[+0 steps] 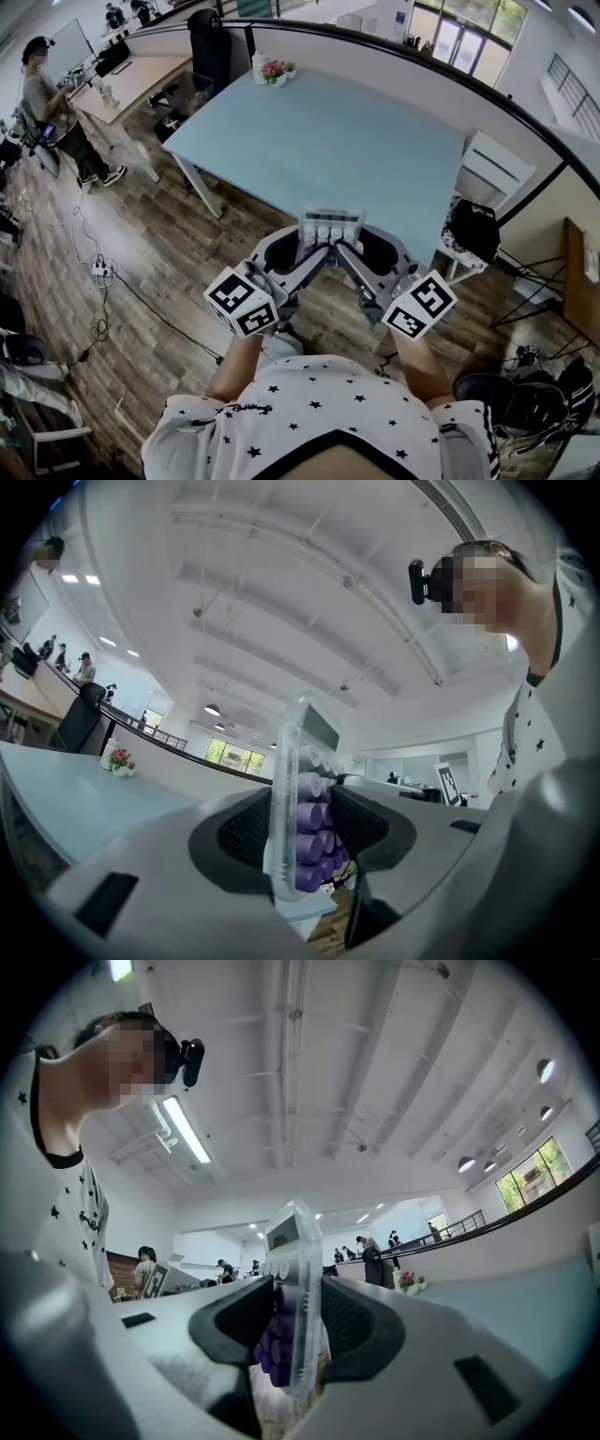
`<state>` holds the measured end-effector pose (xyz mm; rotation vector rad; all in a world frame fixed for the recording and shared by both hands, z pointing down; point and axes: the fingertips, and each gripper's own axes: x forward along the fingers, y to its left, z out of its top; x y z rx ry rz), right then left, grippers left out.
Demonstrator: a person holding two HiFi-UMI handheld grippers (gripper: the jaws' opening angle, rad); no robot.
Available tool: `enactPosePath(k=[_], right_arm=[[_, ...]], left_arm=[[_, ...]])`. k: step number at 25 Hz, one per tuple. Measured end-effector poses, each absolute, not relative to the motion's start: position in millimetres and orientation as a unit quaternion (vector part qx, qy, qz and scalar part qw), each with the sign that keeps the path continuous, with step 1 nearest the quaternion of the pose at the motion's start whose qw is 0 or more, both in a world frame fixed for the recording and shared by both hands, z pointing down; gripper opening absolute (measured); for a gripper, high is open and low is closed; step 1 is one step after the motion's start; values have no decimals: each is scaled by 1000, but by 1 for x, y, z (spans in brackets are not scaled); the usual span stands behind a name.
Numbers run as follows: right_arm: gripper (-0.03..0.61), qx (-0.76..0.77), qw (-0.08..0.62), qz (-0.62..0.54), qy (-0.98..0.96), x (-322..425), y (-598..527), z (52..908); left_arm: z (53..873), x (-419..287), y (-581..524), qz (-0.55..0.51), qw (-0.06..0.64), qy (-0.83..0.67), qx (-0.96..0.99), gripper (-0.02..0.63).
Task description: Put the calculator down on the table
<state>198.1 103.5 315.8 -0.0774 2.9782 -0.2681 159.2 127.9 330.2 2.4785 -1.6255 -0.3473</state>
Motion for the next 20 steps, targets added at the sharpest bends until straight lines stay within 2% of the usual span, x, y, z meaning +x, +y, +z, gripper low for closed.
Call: enactPosePath(k=[20], right_arm=[[158, -38, 54, -105, 992, 62, 93, 318]], left_arm=[[332, 23, 118, -110, 87, -542, 828, 207]])
